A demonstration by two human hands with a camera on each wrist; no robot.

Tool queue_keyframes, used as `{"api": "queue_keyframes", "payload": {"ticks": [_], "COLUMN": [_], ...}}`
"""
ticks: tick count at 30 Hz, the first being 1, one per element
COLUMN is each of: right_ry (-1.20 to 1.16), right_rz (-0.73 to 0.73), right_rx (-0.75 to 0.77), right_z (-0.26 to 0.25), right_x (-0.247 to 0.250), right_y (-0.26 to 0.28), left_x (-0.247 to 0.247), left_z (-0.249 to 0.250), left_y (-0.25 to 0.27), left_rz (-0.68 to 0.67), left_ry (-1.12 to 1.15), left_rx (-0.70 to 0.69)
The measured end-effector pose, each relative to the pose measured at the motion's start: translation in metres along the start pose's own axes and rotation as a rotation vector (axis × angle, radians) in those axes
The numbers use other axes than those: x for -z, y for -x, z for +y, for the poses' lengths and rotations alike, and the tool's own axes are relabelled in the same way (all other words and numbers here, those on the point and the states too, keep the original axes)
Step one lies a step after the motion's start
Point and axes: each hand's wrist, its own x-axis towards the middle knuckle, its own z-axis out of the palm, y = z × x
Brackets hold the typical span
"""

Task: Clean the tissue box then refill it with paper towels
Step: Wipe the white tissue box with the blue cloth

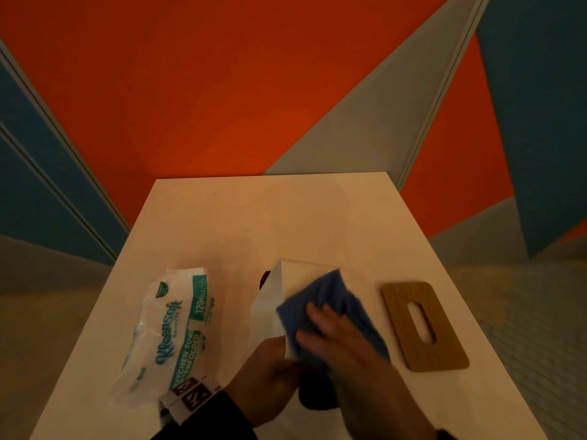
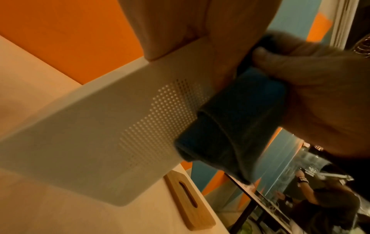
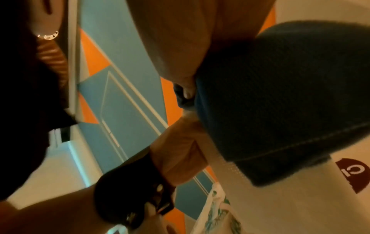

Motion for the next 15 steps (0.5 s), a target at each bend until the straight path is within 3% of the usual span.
{"api": "queue_keyframes", "payload": {"ticks": [3, 8, 11, 15], "right_ry": [-0.06, -0.027, -0.039, -0.248], "right_rz": [-0.133, 0.016, 0.036, 0.139], "right_rx": [-0.041, -0.043, -0.224, -0.348], "right_z": [-0.008, 0.004, 0.01, 0.015], "right_x": [0.004, 0.017, 0.033, 0.035], "right_y": [-0.006, -0.052, -0.066, -0.05], "left_x": [-0.001, -0.002, -0.003, -0.001], "left_z": [-0.003, -0.013, -0.018, -0.023], "left_y": [0.002, 0.002, 0.004, 0.008], "left_rz": [-0.044, -0.071, -0.02, 0.046], "left_ry": [-0.083, -0.293, -0.393, -0.411], "left_rx": [-0.011, -0.15, -0.234, -0.2]}}
